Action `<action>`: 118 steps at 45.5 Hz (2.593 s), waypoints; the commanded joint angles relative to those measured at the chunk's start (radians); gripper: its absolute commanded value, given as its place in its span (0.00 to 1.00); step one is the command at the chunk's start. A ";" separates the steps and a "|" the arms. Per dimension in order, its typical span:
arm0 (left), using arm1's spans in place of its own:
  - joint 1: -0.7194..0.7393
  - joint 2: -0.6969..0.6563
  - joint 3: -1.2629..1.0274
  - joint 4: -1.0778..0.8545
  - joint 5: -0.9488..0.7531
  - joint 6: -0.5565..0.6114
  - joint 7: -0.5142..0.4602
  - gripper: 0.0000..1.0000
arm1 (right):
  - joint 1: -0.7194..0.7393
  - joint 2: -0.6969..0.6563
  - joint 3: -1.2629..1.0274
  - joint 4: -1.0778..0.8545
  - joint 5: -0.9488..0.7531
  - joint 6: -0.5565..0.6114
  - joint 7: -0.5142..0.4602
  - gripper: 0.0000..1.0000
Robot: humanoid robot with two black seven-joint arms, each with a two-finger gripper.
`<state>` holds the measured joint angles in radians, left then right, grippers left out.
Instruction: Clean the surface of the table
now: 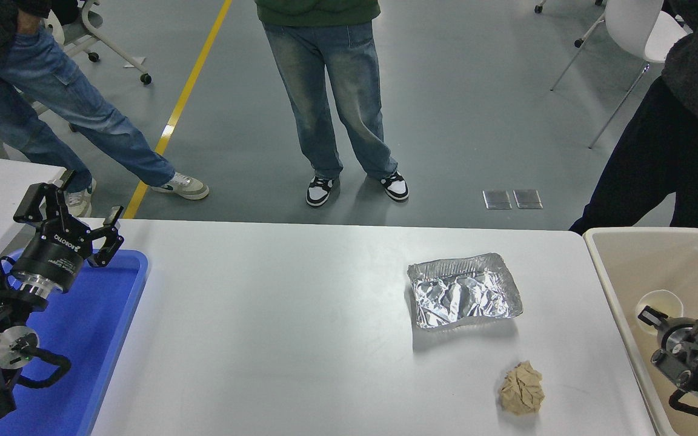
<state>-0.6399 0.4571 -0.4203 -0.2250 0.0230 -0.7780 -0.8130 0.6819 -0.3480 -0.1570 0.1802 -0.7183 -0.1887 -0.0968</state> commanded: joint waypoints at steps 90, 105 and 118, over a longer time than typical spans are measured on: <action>0.000 0.000 0.000 0.000 0.000 0.000 0.000 1.00 | 0.150 -0.462 0.534 1.019 0.347 0.057 0.094 1.00; -0.001 0.000 0.000 0.000 0.000 0.000 0.000 1.00 | 0.016 -0.280 0.720 1.047 0.375 -0.009 0.201 1.00; -0.001 0.000 0.000 0.000 0.000 0.000 0.000 1.00 | -0.035 -0.095 0.781 0.878 0.356 -0.006 0.247 1.00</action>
<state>-0.6407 0.4571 -0.4203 -0.2255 0.0230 -0.7778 -0.8130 0.6909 -0.5697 0.5681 1.1642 -0.3564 -0.1917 0.1012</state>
